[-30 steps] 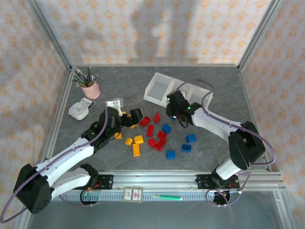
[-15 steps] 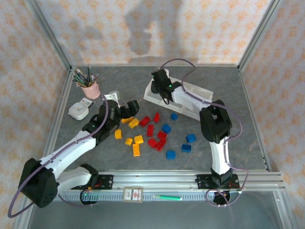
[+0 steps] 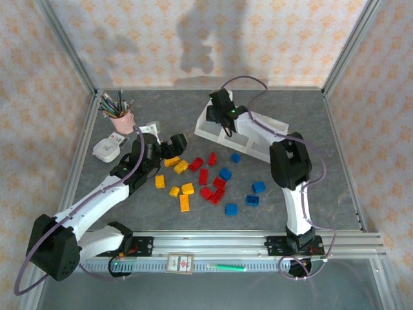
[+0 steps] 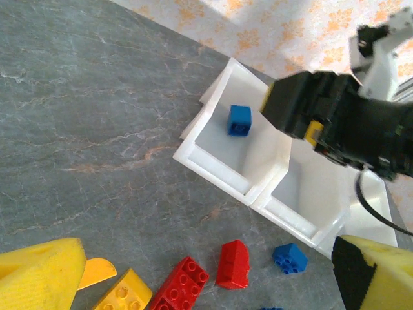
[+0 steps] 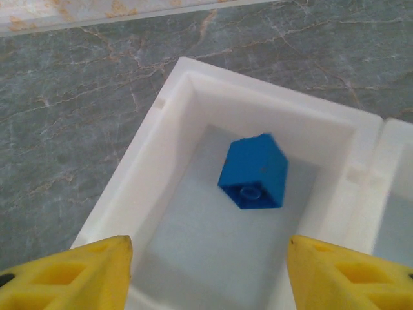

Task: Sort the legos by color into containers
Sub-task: Place the lego in the container, then pick up the lego from the center of the table.

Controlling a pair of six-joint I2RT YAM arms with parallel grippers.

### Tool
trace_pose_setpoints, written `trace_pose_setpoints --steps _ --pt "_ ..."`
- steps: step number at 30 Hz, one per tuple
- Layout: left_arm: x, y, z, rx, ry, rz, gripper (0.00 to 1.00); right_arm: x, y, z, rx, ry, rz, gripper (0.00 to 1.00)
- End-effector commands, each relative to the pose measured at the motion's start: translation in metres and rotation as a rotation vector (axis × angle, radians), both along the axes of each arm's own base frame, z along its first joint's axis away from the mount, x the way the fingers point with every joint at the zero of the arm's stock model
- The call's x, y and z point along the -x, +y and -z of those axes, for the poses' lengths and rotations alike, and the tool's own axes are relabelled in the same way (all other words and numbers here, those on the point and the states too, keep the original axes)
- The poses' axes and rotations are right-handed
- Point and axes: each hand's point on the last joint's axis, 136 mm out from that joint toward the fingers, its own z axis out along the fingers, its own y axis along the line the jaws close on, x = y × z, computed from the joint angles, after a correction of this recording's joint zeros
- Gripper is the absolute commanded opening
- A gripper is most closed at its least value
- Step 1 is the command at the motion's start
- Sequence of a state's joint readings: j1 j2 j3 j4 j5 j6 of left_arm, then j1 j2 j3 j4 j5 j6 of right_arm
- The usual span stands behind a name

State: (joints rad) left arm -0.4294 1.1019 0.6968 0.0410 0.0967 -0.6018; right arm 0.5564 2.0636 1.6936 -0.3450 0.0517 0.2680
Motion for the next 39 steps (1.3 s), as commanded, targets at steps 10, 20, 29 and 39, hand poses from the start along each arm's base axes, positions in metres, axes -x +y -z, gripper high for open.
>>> trace_pose_setpoints --steps 10,20,29,39 --pt "0.019 -0.032 -0.013 0.048 -0.019 0.135 0.99 0.113 -0.040 -0.007 -0.048 0.039 0.077 0.79" --pt "0.038 -0.044 0.005 0.123 -0.006 0.146 0.99 0.166 -0.059 0.044 -0.113 0.092 0.264 0.88" --pt "0.044 -0.039 0.010 0.135 -0.011 0.127 0.99 0.159 -0.053 0.065 -0.126 0.104 0.340 0.92" --pt "0.044 -0.038 0.011 0.128 -0.014 0.122 0.99 0.139 -0.064 0.077 -0.066 0.055 0.474 0.80"
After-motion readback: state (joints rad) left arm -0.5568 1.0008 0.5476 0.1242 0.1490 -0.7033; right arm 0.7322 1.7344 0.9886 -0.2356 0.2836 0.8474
